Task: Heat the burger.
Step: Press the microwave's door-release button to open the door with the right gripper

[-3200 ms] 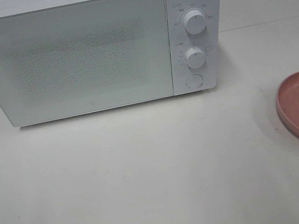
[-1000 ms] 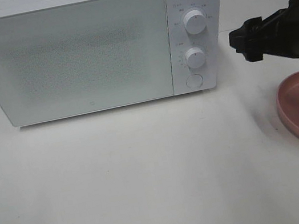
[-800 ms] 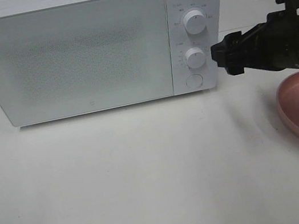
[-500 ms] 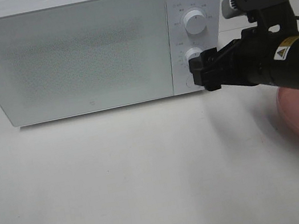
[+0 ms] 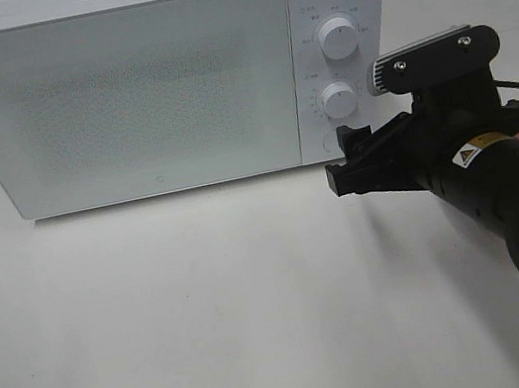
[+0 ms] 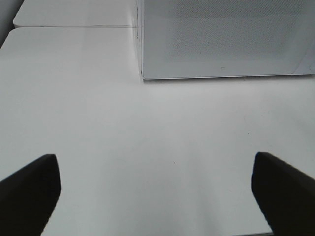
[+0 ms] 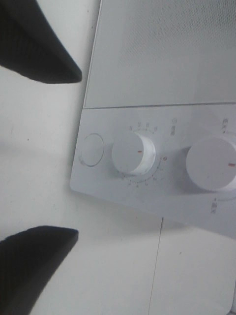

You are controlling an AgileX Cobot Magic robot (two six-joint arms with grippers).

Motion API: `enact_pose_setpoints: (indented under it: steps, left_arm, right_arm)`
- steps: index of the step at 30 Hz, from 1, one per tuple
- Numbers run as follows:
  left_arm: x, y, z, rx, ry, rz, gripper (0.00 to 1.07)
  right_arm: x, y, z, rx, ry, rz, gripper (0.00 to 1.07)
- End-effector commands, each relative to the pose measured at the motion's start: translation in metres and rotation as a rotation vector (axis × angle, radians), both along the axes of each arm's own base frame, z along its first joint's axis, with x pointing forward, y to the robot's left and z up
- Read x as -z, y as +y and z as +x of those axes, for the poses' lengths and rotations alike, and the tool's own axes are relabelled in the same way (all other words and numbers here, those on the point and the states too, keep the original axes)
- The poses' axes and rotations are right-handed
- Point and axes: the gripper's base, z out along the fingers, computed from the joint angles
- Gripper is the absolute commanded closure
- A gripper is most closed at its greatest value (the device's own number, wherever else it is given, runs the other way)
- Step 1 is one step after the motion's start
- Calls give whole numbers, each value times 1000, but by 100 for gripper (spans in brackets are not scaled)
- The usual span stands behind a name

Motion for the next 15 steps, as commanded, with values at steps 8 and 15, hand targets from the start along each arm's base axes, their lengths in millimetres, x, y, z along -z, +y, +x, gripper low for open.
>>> enact_pose_setpoints:
  steps: [8,15]
  left_arm:
    - [0,0,-2,6,-6,-8,9]
    - [0,0,-2,6,-6,-8,9]
  right_arm:
    - [13,2,-1,39,32,19,31]
    - [13,2,-1,50,42,69,31]
